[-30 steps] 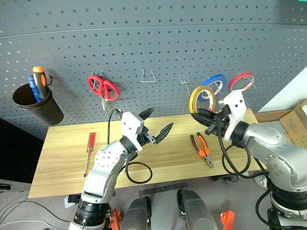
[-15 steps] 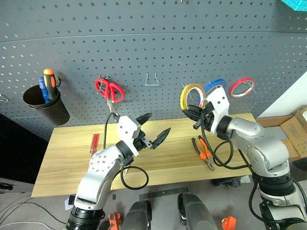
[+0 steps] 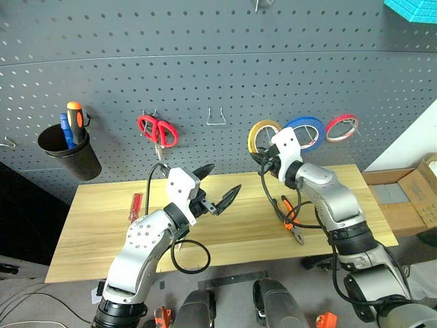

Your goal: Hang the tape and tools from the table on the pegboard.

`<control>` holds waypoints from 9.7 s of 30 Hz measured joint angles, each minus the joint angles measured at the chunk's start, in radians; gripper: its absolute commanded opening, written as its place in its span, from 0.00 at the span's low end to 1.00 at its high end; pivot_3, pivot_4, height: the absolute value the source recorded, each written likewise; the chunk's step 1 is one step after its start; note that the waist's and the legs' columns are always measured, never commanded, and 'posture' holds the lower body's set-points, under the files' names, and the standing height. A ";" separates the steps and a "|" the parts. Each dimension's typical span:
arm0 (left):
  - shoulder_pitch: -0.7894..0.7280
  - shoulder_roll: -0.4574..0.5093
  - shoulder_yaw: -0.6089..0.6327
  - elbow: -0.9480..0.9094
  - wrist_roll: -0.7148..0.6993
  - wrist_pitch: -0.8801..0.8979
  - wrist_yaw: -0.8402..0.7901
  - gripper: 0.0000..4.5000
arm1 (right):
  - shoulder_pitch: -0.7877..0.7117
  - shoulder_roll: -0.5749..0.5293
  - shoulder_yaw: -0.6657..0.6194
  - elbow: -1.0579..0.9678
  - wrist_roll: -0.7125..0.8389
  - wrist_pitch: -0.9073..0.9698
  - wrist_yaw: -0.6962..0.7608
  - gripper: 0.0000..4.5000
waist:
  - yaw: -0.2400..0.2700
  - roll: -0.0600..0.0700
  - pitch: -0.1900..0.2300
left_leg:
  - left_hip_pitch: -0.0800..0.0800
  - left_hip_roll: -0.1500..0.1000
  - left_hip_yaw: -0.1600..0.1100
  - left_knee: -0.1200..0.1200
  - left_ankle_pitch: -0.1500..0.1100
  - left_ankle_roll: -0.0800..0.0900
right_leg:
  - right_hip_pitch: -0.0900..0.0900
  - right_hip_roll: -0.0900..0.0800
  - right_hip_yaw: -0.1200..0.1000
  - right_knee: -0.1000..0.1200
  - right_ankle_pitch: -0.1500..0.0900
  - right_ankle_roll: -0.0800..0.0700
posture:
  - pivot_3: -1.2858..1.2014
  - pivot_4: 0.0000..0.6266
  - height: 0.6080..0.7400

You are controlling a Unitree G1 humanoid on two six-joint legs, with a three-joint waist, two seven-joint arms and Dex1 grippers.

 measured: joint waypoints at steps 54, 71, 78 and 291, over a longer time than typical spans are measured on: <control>0.289 0.201 -0.083 -0.272 -0.047 0.264 -0.026 1.00 | 0.228 -0.094 -0.057 -0.114 -0.048 0.664 -0.182 1.00 | 0.021 0.006 0.118 | -0.002 0.002 -0.004 -0.003 -0.002 0.005 | -0.001 0.000 -0.003 -0.003 -0.001 -0.004 | 0.50 0.61 1.00; 0.284 0.183 -0.071 -0.274 -0.047 0.263 0.000 1.00 | 0.180 -0.116 -0.034 -0.090 -0.063 0.750 -0.150 0.51 | 0.036 0.005 0.118 | -0.002 0.002 -0.006 -0.004 -0.002 0.004 | 0.000 0.000 -0.004 -0.005 -0.002 -0.003 | 0.50 0.55 1.00; 0.191 0.108 0.007 -0.202 -0.037 0.183 0.053 1.00 | 0.175 -0.160 0.033 -0.178 0.013 0.705 0.032 0.51 | 0.043 0.005 0.117 | -0.004 0.002 -0.005 -0.003 -0.001 0.004 | -0.003 0.000 -0.005 -0.004 -0.002 -0.003 | 0.51 0.41 1.00; 0.063 -0.054 0.219 -0.002 0.108 -0.068 0.258 0.12 | 0.046 -0.118 -0.206 -0.332 0.474 0.070 0.394 1.00 | 0.102 -0.011 0.022 | -0.002 0.000 -0.008 -0.002 0.007 -0.009 | -0.001 0.001 -0.006 0.000 0.002 -0.006 | 0.53 0.23 1.00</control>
